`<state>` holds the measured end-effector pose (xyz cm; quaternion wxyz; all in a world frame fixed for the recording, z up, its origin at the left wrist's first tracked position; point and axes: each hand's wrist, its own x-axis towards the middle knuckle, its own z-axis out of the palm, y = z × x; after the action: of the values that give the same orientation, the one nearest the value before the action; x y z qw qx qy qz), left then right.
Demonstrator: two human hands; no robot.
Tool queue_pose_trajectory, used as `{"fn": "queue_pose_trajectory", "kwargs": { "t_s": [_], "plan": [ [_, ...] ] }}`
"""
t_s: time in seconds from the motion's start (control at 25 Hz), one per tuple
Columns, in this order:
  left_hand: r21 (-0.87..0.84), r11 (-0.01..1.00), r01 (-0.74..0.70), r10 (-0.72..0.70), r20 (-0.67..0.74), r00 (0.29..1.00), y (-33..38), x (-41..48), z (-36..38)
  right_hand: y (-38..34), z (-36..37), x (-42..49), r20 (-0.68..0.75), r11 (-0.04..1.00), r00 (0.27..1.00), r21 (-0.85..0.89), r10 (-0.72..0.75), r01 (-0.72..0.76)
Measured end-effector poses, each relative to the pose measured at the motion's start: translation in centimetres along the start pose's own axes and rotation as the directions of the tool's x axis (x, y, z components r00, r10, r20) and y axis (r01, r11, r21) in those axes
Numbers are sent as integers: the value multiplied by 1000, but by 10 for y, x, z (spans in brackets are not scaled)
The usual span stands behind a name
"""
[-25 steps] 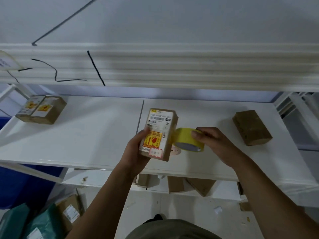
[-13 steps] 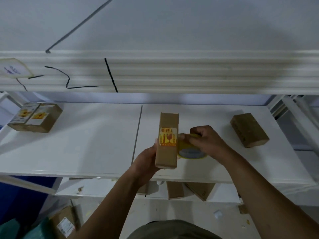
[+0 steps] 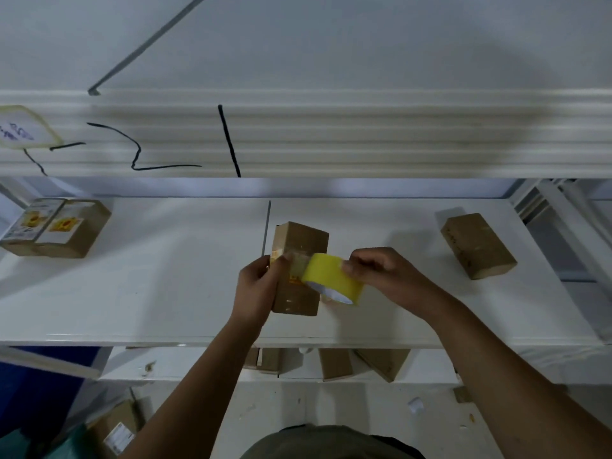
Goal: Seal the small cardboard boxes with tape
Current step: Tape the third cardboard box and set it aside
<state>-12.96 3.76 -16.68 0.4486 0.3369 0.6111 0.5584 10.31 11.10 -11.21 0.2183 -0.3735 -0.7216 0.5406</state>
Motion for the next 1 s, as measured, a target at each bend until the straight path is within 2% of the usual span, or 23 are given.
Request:
{"fn": "queue_pose_trajectory", "kwargs": {
  "t_s": [0.08, 0.12, 0.2, 0.24, 0.32, 0.44, 0.52, 0.6, 0.68, 0.76, 0.84, 1.0],
  "plan": [
    [-34, 999, 18, -19, -9, 1000, -4, 0, -11, 2, -3, 1, -122, 997, 992, -75, -29, 20],
    [-85, 996, 37, -37, -2, 999, -6, 1, -16, 4, -6, 4, -195, 986, 981, -168, -21, -13],
    [-200, 976, 91, -70, 108, 992, -8, 1, -21, 10, -14, 9, -259, 941, 963, -303, 72, -152],
    [-258, 956, 137, -91, 185, 979, -10, 0, -20, 13, -15, 10, -241, 933, 963, -303, 123, -195],
    [-359, 893, 272, -158, 316, 936, -16, -1, -17, 17, -13, 15, -208, 947, 968, -259, 138, -191],
    [-402, 818, 410, -282, 341, 897, -25, 4, -16, 22, -18, 13, -144, 969, 986, -217, 90, -120],
    [-320, 858, 401, -320, 276, 906, -29, 16, -22, 34, -30, 7, -37, 986, 996, -142, 77, -82],
    [-191, 915, 356, -310, 235, 921, -31, 30, -25, 47, -38, 8, -74, 957, 993, -268, 94, -110],
    [-91, 946, 311, -289, 197, 937, -35, 40, -20, 60, -36, 16, -219, 843, 972, -506, 81, -184],
    [38, 970, 239, -242, 96, 965, -39, 51, -11, 73, -27, 25, -321, 706, 947, -667, 18, -239],
    [113, 975, 192, -195, 20, 981, -46, 60, -4, 87, -18, 32, -349, 634, 937, -726, -7, -266],
    [277, 937, 212, -216, -13, 976, -59, 74, -2, 112, 1, 43, -354, 529, 934, -803, -54, -274]
  ]
}}
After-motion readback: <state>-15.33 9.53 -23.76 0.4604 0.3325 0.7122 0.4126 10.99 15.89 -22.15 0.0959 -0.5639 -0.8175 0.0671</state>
